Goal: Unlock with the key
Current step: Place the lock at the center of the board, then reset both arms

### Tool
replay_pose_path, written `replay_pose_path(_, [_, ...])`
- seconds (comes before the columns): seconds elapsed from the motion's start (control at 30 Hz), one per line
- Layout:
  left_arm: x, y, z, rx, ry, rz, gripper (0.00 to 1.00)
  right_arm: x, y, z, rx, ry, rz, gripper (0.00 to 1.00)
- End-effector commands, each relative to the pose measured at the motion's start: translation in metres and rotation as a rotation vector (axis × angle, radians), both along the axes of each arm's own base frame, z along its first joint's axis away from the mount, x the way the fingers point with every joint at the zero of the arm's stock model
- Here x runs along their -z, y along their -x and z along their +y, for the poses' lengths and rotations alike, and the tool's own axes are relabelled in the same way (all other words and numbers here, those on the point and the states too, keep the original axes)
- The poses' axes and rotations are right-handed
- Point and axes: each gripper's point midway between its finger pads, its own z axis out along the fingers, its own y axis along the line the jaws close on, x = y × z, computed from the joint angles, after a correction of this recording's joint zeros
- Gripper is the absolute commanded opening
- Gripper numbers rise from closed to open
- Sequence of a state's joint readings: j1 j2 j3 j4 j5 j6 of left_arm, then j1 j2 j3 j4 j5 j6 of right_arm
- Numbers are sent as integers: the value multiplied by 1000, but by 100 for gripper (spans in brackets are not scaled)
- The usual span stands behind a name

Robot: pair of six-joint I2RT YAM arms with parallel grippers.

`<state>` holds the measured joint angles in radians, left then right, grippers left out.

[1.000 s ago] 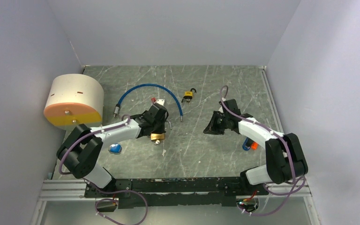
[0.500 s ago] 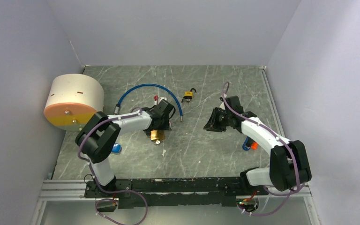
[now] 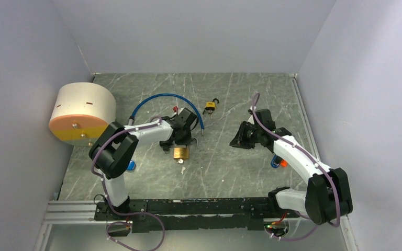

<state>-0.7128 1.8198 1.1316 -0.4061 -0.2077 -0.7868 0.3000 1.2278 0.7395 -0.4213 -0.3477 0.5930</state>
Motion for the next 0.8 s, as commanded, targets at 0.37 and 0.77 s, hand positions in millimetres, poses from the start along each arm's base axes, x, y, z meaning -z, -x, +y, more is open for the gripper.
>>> replay_pose_path(0.37, [-106, 19, -9, 48, 158, -97, 72, -43, 4, -36, 185, 101, -92, 75])
replay_pose_path(0.77, [-278, 103, 139, -60, 118, -490, 94, -160, 56, -141, 594, 361, -277, 99])
